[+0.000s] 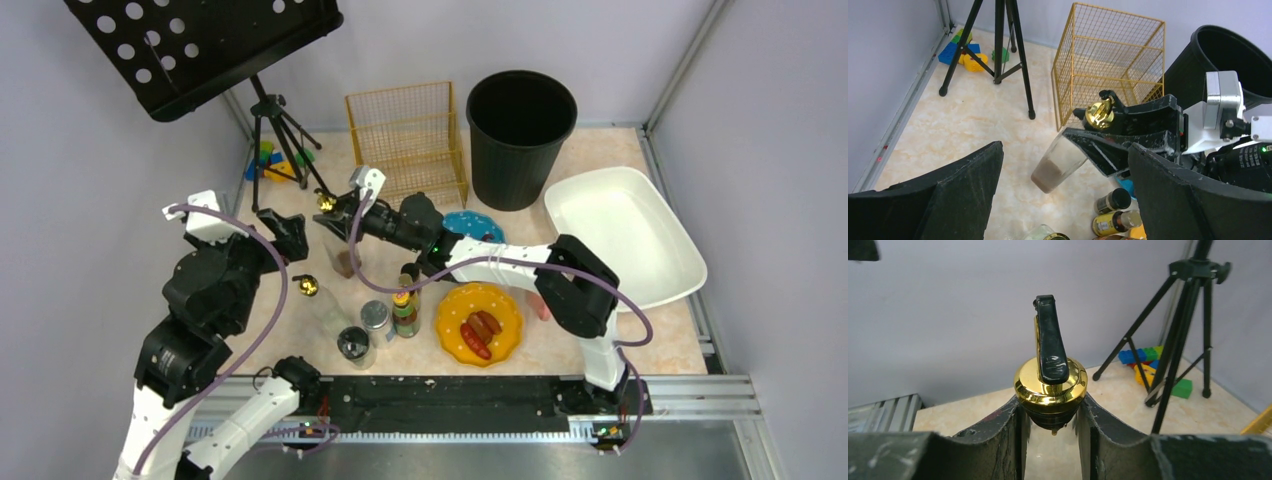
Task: Clear the kitchen counter
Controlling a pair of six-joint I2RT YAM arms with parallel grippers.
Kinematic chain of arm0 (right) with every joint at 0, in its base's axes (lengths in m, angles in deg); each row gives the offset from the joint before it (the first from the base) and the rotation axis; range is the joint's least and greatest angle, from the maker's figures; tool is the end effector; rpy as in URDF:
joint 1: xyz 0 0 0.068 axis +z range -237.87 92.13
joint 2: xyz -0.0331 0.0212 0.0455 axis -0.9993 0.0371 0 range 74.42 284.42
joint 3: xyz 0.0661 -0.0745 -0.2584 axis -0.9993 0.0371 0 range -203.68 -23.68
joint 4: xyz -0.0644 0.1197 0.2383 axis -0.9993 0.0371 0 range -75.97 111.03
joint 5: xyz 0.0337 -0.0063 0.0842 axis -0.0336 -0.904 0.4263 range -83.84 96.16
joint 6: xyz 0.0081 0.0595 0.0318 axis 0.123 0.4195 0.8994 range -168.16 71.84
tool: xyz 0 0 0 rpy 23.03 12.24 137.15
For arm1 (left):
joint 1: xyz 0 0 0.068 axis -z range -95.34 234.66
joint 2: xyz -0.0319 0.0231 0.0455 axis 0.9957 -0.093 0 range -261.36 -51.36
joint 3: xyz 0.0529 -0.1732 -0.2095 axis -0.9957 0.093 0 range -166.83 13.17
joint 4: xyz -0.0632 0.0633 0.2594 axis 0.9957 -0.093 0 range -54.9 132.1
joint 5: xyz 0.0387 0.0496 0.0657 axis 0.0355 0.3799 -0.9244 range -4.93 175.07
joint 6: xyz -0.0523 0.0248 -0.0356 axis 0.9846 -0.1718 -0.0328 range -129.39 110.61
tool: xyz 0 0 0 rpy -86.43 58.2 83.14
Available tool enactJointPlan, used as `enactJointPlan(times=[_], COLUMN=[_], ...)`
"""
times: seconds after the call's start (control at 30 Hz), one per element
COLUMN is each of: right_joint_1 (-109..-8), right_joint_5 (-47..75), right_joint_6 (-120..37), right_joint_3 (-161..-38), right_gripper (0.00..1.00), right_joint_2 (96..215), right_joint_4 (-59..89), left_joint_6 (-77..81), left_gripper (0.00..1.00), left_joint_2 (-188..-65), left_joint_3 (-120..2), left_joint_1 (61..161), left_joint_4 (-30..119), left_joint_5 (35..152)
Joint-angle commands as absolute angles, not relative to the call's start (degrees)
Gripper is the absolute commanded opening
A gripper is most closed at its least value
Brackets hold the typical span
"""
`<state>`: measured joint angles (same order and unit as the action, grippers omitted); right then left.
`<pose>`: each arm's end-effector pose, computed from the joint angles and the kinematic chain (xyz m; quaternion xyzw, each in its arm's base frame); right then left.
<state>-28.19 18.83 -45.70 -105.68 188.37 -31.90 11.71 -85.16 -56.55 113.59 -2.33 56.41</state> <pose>0.2439 0.4407 0.3034 -0.3694 0.4957 0.4623 0.6357 0.0933 -0.0217 0.4451 -0.1111 0.7434 -0.0975 0.6524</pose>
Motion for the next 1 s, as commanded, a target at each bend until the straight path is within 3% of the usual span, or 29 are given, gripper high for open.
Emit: enactJointPlan(times=[0.0, 0.53, 0.97], right_joint_1=[-30.3, -38.0, -44.8], right_joint_5=[14.3, 8.0, 4.2], right_joint_6=[-44.5, -43.3, -46.4], right_joint_3=[-109.9, -130.2, -158.3], right_gripper=[0.0, 0.0, 0.0], right_joint_2=[181.7, 182.9, 199.5], right_joint_4=[-40.8, -34.6, -31.2], left_joint_6=[11.1, 9.6, 10.5], left_gripper=[0.99, 0.98, 0.98], left_joint_2=[-83.4, -82.7, -83.1], left_joint_3=[-56.4, -55.8, -51.8], left_joint_1=[113.5, 113.5, 113.6], left_joint_4=[1.4, 3.9, 6.1], left_joint_5=[54.9, 54.4, 55.9])
